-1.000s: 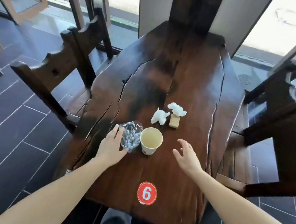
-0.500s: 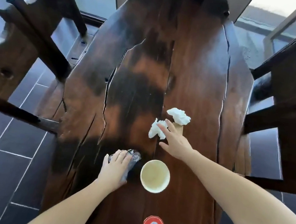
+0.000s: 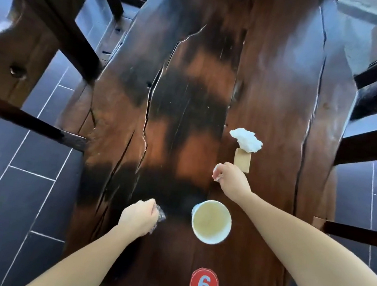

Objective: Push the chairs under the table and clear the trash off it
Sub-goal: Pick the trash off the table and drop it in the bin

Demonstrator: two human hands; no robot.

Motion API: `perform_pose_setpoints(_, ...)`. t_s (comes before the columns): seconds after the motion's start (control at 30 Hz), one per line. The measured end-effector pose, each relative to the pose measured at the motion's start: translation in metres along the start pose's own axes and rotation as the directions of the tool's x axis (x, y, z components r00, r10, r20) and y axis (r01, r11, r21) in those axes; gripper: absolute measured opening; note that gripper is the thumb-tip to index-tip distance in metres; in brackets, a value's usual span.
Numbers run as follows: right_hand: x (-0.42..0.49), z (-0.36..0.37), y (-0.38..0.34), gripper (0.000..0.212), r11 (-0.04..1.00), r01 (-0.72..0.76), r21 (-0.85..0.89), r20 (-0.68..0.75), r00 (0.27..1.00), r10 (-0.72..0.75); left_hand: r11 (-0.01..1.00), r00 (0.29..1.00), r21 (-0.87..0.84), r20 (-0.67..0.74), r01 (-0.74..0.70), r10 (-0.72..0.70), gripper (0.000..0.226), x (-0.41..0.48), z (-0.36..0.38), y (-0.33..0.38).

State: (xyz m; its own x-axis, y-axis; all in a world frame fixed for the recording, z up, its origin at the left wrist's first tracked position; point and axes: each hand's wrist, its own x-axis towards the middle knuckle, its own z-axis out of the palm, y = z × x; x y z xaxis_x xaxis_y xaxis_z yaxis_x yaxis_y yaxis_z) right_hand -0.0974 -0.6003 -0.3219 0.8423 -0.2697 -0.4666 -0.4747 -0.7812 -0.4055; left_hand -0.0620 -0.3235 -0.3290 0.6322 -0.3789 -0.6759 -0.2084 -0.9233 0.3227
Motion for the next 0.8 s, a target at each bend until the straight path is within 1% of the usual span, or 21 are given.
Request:
perform_pose_setpoints(0.1,-0.036,0.001,0.016,0.025,0.995,-0.092,0.047,-0.049,0.994,0.094,1.000,0.995,0.008,0.096,0.017,-0.018,0.024,-0.017,0.008,0.005)
perform_pose_setpoints(0.17,-0.065,0.003,0.027,0.031,0.985,-0.154,0.082,-0.037,0.987,0.157,0.999,0.986,0.043,0.167,-0.011,0.004,0.023,-0.027,0.016,0.010)
perform_pose_setpoints(0.2,-0.079,0.005,0.033,0.031,0.977,-0.190,0.098,-0.032,0.981,0.194,0.996,0.977,0.079,0.211,-0.051,0.033,0.022,-0.029,0.021,0.014)
perform_pose_setpoints(0.27,-0.108,0.013,0.044,0.021,0.962,-0.253,0.101,-0.039,0.965,0.258,0.978,0.933,0.160,0.352,-0.136,0.072,0.024,-0.034,0.031,0.026)
perform_pose_setpoints(0.37,-0.155,0.031,0.061,0.016,0.952,-0.291,0.093,-0.062,0.953,0.297,0.978,0.876,0.187,0.483,-0.094,-0.008,0.049,-0.046,0.048,0.057)
perform_pose_setpoints(0.4,-0.173,0.038,0.067,0.014,0.948,-0.302,0.105,-0.073,0.948,0.310,0.980,0.857,0.177,0.515,-0.096,-0.009,0.055,-0.054,0.056,0.068)
perform_pose_setpoints(0.43,-0.192,0.046,0.074,0.012,0.938,-0.320,0.131,-0.085,0.940,0.332,0.981,0.833,0.162,0.554,-0.105,-0.002,0.057,-0.063,0.064,0.080)
perform_pose_setpoints(0.47,-0.213,0.054,0.082,0.009,0.923,-0.345,0.170,-0.095,0.926,0.364,0.981,0.805,0.149,0.594,-0.122,0.010,0.054,-0.073,0.075,0.091)
perform_pose_setpoints(0.53,-0.254,0.070,0.101,0.006,0.874,-0.405,0.269,-0.114,0.888,0.447,0.977,0.761,0.149,0.649,-0.156,0.022,0.042,-0.095,0.099,0.114)
perform_pose_setpoints(0.57,-0.275,0.078,0.112,0.006,0.829,-0.448,0.334,-0.118,0.853,0.508,0.972,0.743,0.148,0.668,-0.182,0.037,0.042,-0.107,0.111,0.126)
perform_pose_setpoints(0.6,-0.295,0.086,0.122,0.008,0.764,-0.496,0.413,-0.113,0.805,0.583,0.962,0.723,0.153,0.688,-0.226,0.061,0.044,-0.117,0.124,0.138)
perform_pose_setpoints(0.63,-0.315,0.095,0.132,0.011,0.674,-0.546,0.498,-0.087,0.742,0.665,0.953,0.699,0.145,0.710,-0.266,0.087,0.042,-0.129,0.136,0.151)
perform_pose_setpoints(0.7,-0.352,0.118,0.150,0.015,0.432,-0.605,0.669,0.020,0.595,0.803,0.953,0.672,0.070,0.724,-0.295,0.155,0.025,-0.151,0.162,0.171)
perform_pose_setpoints(0.73,-0.370,0.131,0.157,0.014,0.303,-0.599,0.741,0.078,0.526,0.847,0.953,0.675,0.028,0.713,-0.300,0.192,0.017,-0.160,0.177,0.180)
perform_pose_setpoints(0.77,-0.388,0.144,0.163,0.012,0.190,-0.578,0.794,0.125,0.461,0.879,0.950,0.678,-0.001,0.700,-0.311,0.223,0.020,-0.168,0.192,0.190)
perform_pose_setpoints(0.8,-0.405,0.156,0.168,0.009,0.099,-0.552,0.828,0.162,0.404,0.900,0.945,0.678,-0.016,0.693,-0.325,0.245,0.025,-0.176,0.208,0.197)
